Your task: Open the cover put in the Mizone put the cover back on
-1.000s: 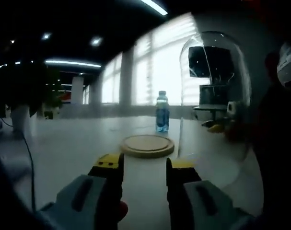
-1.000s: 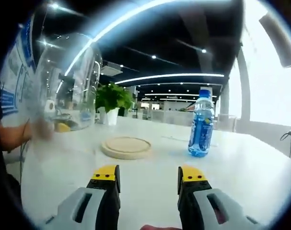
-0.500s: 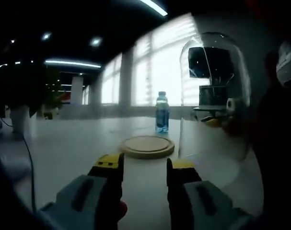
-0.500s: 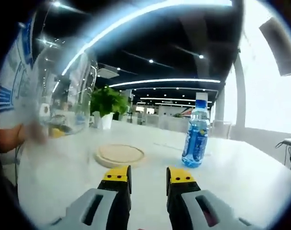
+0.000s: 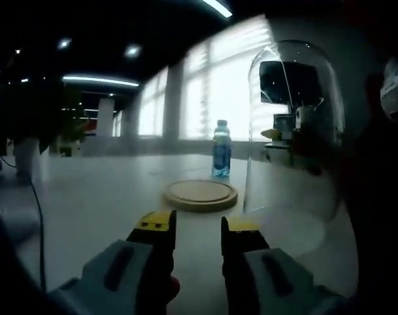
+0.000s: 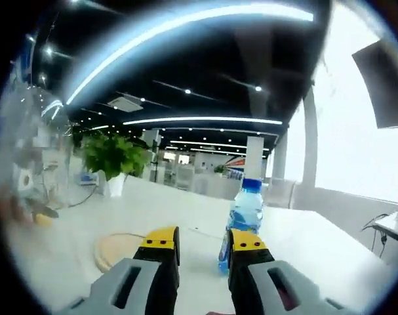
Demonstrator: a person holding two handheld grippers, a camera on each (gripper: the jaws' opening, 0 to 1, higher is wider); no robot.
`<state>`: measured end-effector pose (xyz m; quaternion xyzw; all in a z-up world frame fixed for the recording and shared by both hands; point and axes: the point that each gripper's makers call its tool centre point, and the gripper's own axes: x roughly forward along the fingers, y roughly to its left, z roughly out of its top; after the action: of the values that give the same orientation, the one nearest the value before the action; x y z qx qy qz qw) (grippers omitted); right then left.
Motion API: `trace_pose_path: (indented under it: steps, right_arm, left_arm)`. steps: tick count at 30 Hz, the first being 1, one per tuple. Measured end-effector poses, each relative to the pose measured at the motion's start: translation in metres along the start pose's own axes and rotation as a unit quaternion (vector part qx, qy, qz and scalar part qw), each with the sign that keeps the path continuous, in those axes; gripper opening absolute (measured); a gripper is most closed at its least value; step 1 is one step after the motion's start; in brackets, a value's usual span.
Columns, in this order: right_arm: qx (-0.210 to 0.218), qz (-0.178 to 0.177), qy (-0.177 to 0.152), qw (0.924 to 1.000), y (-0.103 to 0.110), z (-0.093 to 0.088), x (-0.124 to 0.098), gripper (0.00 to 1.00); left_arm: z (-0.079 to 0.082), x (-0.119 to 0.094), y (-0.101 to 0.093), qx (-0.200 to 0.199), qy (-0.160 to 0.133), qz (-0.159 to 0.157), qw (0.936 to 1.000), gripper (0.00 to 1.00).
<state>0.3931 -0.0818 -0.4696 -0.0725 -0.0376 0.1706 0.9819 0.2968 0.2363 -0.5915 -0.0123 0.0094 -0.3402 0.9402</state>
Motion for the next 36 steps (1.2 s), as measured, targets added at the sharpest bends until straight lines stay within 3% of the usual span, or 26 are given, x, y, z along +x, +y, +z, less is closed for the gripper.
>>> trace_pose_path:
  steps: [5,12,17,23,29,36]
  right_arm:
    - [0.006,-0.014,-0.024,0.9996,-0.016,0.038,0.021,0.22]
    - [0.029,-0.023,-0.022,0.9991,-0.033,0.051,0.048,0.23]
    - [0.009,-0.045,-0.001,0.9990,-0.050,0.046,0.068,0.27]
    - [0.006,-0.053,0.027,0.9982,-0.064,0.033,0.093,0.28]
    - [0.001,-0.057,0.036,0.9977,-0.069,0.024,0.114,0.32]
    - [0.033,-0.067,0.029,0.9968,-0.082,0.026,0.133,0.32]
  left_arm:
    - [0.002,-0.001,0.001,-0.007,-0.004,0.003,1.0000,0.19]
    - [-0.002,0.000,0.001,-0.018,0.006,0.001,0.9998,0.18]
    - [0.004,-0.001,0.003,-0.022,-0.009,0.003,0.9997,0.19]
    - [-0.001,0.001,0.002,-0.021,0.004,0.002,0.9998,0.19]
    - [-0.003,0.001,0.004,-0.030,0.009,0.002,0.9995,0.19]
    - [-0.006,0.001,0.001,-0.020,0.017,-0.002,0.9997,0.19]
